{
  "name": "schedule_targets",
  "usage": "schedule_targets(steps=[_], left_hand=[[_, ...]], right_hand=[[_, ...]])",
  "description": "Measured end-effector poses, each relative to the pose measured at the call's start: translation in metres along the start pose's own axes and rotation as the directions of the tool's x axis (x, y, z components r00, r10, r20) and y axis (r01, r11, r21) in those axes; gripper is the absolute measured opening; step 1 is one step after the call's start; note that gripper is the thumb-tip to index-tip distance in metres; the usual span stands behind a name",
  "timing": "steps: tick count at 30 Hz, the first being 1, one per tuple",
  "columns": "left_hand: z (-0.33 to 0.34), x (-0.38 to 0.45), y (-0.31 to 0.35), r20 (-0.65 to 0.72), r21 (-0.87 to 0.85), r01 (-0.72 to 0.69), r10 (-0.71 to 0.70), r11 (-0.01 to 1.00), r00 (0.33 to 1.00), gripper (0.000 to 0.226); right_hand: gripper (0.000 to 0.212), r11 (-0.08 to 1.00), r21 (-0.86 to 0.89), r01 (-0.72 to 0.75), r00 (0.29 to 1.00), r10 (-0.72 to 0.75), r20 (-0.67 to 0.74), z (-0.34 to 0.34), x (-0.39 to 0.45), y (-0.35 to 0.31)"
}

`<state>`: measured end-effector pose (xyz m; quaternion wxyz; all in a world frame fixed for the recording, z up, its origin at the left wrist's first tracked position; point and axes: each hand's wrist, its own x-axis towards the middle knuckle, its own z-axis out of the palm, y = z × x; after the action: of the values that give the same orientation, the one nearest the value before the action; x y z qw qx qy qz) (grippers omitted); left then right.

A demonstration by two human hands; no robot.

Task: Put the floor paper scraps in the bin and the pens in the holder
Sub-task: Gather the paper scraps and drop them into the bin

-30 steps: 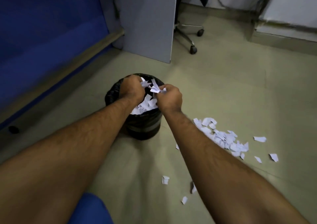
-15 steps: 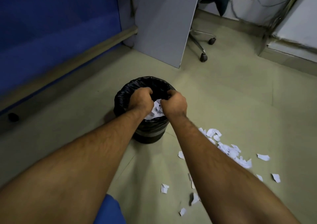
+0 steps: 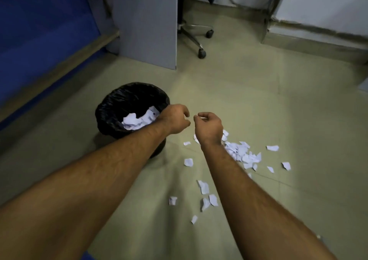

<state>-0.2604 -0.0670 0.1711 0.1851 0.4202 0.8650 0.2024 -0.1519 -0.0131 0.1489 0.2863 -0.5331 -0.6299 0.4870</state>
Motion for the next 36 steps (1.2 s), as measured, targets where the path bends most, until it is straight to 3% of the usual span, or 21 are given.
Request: schedule_targets(steps=[5,8,12,16,18,22,25,27,31,36], left_hand=[[0.109,-0.033,0.003,0.197,0.077,0.044,-0.059,0.996,0.979,0.035],[0.176,-0.069,-0.012,0.275,0.17,0.123,-0.167,0.978,0.947,0.044],[0.233,-0.123,-0.038,0.19,0.332,0.317,-0.392,0.888,0.9,0.036],[0.26,-0.151,-0.047,0.142,0.313,0.419,-0.479,0.852,0.866,0.037],[0.271,-0.157,-0.045,0.163,0.29,0.368,-0.425,0.883,0.891,0.045],[0.285,-0.15,-0.042,0.017,0.155,0.098,-0.102,0.983,0.995,0.044],[0.283,-0.151,-0.045,0.207,0.14,-0.034,0.004,0.99,0.978,0.061],[0.282,-0.154,-0.053,0.158,0.258,-0.12,0.081,0.959,0.984,0.067],[0.288,-0.165,-0.066,0.128,0.38,-0.175,0.135,0.908,0.983,0.075],[0.305,-0.153,-0.063,0.098,0.323,-0.167,0.143,0.932,0.985,0.064]], right_hand=[[0.025,0.985,-0.147,-0.086,0.995,0.093,0.043,-0.041,-0.011,0.087],[0.034,0.936,-0.312,-0.162,0.976,0.198,0.09,-0.059,-0.032,0.163],[0.056,0.74,-0.664,-0.108,0.955,0.262,0.136,-0.064,-0.076,0.243],[0.068,0.724,-0.689,0.012,0.953,0.2,0.227,-0.051,-0.103,0.28],[0.055,0.744,-0.666,0.056,0.955,0.154,0.253,-0.046,-0.101,0.287],[0.037,0.805,-0.587,0.085,0.963,0.084,0.255,-0.049,-0.079,0.289],[0.03,0.814,-0.577,0.061,0.978,0.067,0.197,-0.06,-0.065,0.292],[0.031,0.805,-0.592,0.028,0.985,0.077,0.152,-0.07,-0.066,0.298],[0.047,0.701,-0.705,0.107,0.994,-0.051,0.1,-0.077,-0.076,0.322],[0.038,0.631,-0.759,0.159,0.981,-0.186,0.051,-0.065,-0.067,0.334]])
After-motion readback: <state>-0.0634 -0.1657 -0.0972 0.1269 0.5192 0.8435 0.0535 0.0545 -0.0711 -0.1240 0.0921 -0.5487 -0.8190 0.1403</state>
